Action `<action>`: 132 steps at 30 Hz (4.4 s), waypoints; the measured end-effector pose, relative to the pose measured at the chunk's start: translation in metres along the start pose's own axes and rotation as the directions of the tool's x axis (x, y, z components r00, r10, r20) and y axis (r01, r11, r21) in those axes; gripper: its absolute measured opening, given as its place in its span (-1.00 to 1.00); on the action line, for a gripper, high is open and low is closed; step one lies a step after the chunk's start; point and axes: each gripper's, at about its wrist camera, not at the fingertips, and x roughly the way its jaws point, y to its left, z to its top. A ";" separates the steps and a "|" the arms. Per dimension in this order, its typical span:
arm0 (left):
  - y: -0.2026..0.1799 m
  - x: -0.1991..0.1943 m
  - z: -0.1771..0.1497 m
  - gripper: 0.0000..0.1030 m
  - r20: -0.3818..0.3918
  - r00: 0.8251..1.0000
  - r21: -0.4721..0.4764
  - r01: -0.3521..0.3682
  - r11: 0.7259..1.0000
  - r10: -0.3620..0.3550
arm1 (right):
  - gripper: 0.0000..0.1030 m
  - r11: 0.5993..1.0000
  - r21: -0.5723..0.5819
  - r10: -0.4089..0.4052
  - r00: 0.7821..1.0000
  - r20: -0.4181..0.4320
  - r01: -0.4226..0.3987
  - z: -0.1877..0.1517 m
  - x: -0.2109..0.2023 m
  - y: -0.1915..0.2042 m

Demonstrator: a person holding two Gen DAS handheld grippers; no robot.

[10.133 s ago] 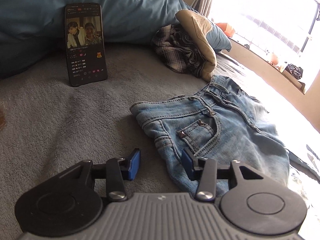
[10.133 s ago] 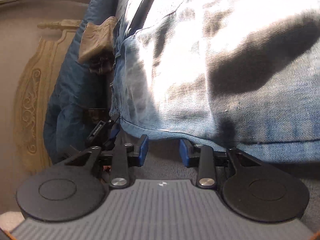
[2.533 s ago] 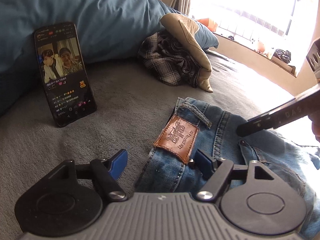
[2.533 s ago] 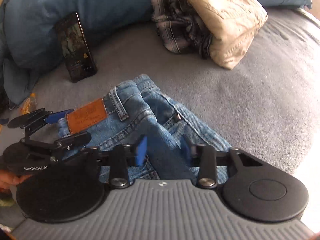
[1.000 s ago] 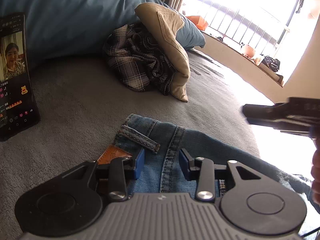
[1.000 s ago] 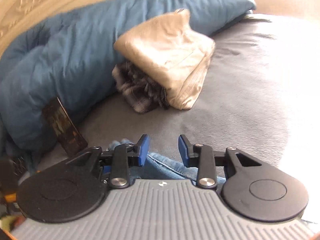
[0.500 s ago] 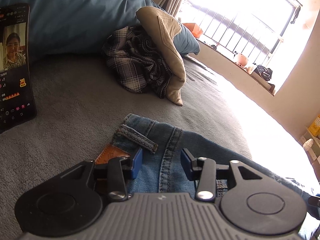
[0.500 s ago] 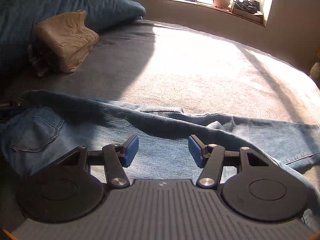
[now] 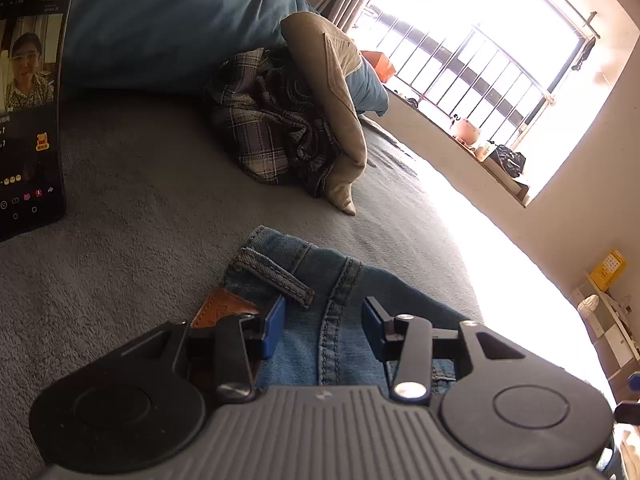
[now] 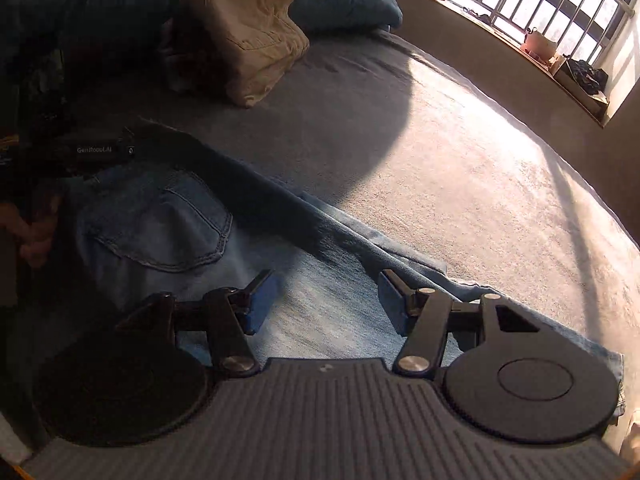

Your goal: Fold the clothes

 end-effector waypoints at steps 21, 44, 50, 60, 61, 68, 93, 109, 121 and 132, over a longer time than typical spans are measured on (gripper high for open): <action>-0.086 0.037 0.026 0.07 -0.276 0.875 0.441 -0.251 0.862 0.397 | 0.05 0.885 -0.122 0.465 0.861 0.204 -0.449 -0.007 0.078 -0.073; -0.101 0.038 0.013 0.08 -0.010 0.884 0.381 -0.430 0.819 0.468 | -1.00 0.651 -0.152 0.758 0.645 0.094 -0.743 0.028 0.165 -0.098; -0.102 0.053 0.009 0.08 -0.005 0.868 0.419 -0.448 0.789 0.496 | -1.00 0.670 -0.166 0.742 0.663 0.100 -0.724 0.022 0.181 -0.098; -0.115 0.065 0.006 0.07 -0.021 0.829 0.543 -0.459 0.703 0.559 | -1.00 0.704 -0.207 0.707 0.696 0.123 -0.679 0.005 0.191 -0.088; -0.116 0.064 0.009 0.06 -0.035 0.826 0.545 -0.456 0.704 0.562 | -1.00 0.705 -0.204 0.707 0.695 0.131 -0.679 0.006 0.189 -0.089; -0.112 0.064 0.001 0.12 0.002 0.821 0.536 -0.483 0.692 0.571 | -1.00 0.741 -0.347 0.654 0.736 0.177 -0.575 0.004 0.178 -0.078; -0.127 0.067 -0.002 0.20 -0.011 0.873 0.492 -0.420 0.762 0.488 | -0.55 0.848 -0.078 0.530 0.844 0.088 -0.524 -0.052 0.118 -0.198; -0.126 0.067 -0.007 0.21 0.012 0.874 0.501 -0.425 0.754 0.485 | -0.86 0.815 -0.277 0.532 0.847 0.010 -0.509 -0.079 0.117 -0.170; -0.122 0.065 -0.011 0.21 0.028 0.885 0.504 -0.414 0.758 0.465 | -0.71 0.871 -0.149 0.482 0.871 0.090 -0.467 -0.064 0.112 -0.235; -0.119 0.062 -0.010 0.21 0.025 0.892 0.507 -0.401 0.763 0.452 | -0.17 0.879 -0.104 0.452 0.884 -0.121 -0.464 -0.086 0.175 -0.297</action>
